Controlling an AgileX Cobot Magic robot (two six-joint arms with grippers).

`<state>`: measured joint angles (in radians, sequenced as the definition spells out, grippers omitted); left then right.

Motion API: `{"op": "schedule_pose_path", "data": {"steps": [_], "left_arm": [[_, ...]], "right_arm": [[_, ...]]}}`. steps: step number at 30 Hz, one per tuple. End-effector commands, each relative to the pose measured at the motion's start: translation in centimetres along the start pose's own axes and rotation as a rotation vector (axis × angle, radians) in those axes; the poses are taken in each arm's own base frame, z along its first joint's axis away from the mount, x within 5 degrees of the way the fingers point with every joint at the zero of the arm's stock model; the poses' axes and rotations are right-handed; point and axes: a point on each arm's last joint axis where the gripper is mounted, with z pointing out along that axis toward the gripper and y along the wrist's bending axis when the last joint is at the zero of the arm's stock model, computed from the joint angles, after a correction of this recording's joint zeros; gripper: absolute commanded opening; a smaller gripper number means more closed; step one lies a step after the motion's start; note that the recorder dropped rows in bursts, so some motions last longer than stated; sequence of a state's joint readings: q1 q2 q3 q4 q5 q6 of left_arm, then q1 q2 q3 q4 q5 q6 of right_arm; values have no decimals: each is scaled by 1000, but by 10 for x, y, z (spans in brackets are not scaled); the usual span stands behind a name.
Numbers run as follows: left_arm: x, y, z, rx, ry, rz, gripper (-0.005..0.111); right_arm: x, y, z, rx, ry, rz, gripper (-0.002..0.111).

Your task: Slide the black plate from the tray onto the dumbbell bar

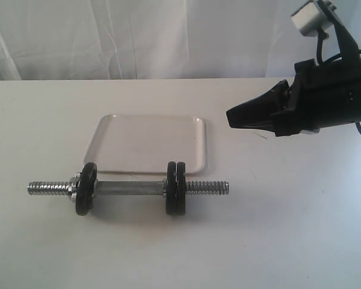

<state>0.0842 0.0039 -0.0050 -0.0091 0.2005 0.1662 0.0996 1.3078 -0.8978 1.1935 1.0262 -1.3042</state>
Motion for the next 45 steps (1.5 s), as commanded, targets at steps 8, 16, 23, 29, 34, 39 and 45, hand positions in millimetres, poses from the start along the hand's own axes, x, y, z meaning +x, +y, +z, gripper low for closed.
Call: {"op": "schedule_pose_path", "data": {"steps": [8, 16, 23, 29, 34, 39, 45], "left_arm": [[2, -1, 0, 4, 5, -26, 0], [3, -1, 0, 8, 14, -33, 0], [4, -2, 0, 14, 35, -167, 0], [4, -2, 0, 12, 31, -244, 0], [2, -1, 0, 6, 3, -238, 0], [2, -1, 0, 6, 3, -238, 0], [2, -1, 0, 6, 3, -235, 0]], "right_arm": [[-3, 0, 0, 3, -9, -5, 0], [-3, 0, 0, 3, -9, -5, 0], [-3, 0, 0, 3, -9, -5, 0], [-3, 0, 0, 3, -9, -5, 0], [-9, 12, -12, 31, -45, -53, 0], [-23, 48, -44, 125, -164, -185, 0], [-28, 110, -94, 240, -350, -383, 0]]}}
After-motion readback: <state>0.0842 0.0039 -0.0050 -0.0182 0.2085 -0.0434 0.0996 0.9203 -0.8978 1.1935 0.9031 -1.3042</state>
